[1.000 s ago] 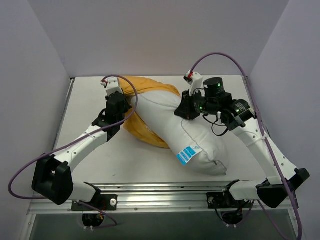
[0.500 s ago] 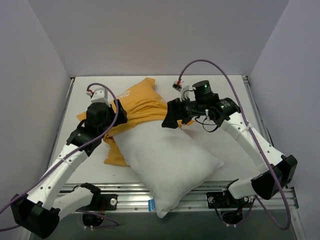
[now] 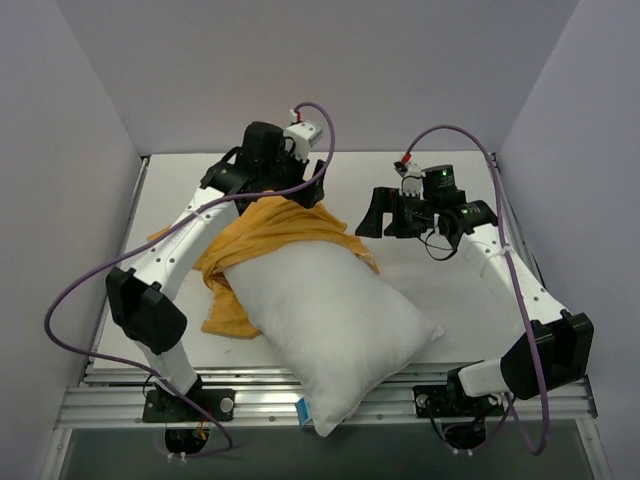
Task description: Remove the pillowcase from the pillow
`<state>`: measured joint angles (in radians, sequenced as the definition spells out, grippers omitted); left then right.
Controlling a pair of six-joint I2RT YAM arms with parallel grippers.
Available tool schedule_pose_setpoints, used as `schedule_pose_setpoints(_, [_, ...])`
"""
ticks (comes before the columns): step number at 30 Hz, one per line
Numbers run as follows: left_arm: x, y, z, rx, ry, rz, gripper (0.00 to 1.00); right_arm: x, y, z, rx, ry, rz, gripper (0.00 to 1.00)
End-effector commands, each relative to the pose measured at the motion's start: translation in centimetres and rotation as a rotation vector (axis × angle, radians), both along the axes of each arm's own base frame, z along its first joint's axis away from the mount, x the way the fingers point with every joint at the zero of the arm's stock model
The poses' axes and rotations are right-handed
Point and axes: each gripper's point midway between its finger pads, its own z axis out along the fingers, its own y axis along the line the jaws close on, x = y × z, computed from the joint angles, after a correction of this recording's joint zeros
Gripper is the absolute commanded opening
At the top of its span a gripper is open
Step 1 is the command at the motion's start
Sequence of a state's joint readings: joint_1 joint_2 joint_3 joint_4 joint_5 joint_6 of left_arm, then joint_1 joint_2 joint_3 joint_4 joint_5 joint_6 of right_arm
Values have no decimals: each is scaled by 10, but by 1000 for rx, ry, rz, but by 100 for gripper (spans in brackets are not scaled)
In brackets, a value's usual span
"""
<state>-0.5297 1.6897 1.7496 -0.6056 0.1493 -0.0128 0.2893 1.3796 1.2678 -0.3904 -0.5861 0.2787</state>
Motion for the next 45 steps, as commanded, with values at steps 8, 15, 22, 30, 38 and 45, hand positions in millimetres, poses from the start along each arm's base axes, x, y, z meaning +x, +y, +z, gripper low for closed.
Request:
schedule_pose_setpoints(8, [-29, -64, -67, 221, 178, -430, 97, -2, -14, -10, -11, -10, -111, 89])
schedule_pose_setpoints(15, [-26, -52, -112, 310, 248, -388, 87, -4, -11, -22, -2, 13, -91, 89])
schedule_pose_setpoints(22, [-9, -52, -115, 299, 202, -322, 4, -9, 15, -33, 95, 59, -10, 90])
schedule_pose_setpoints(30, [18, -47, -44, 156, -51, -144, 2, -10, 68, -32, 125, 44, 114, 97])
schedule_pose_setpoints(38, [26, -32, -15, 72, -130, -14, 2, -17, 96, -58, 99, 87, 226, 100])
schedule_pose_setpoints(45, [48, -5, 4, -24, -167, 180, 2, -42, 121, -66, 78, 111, 384, 6])
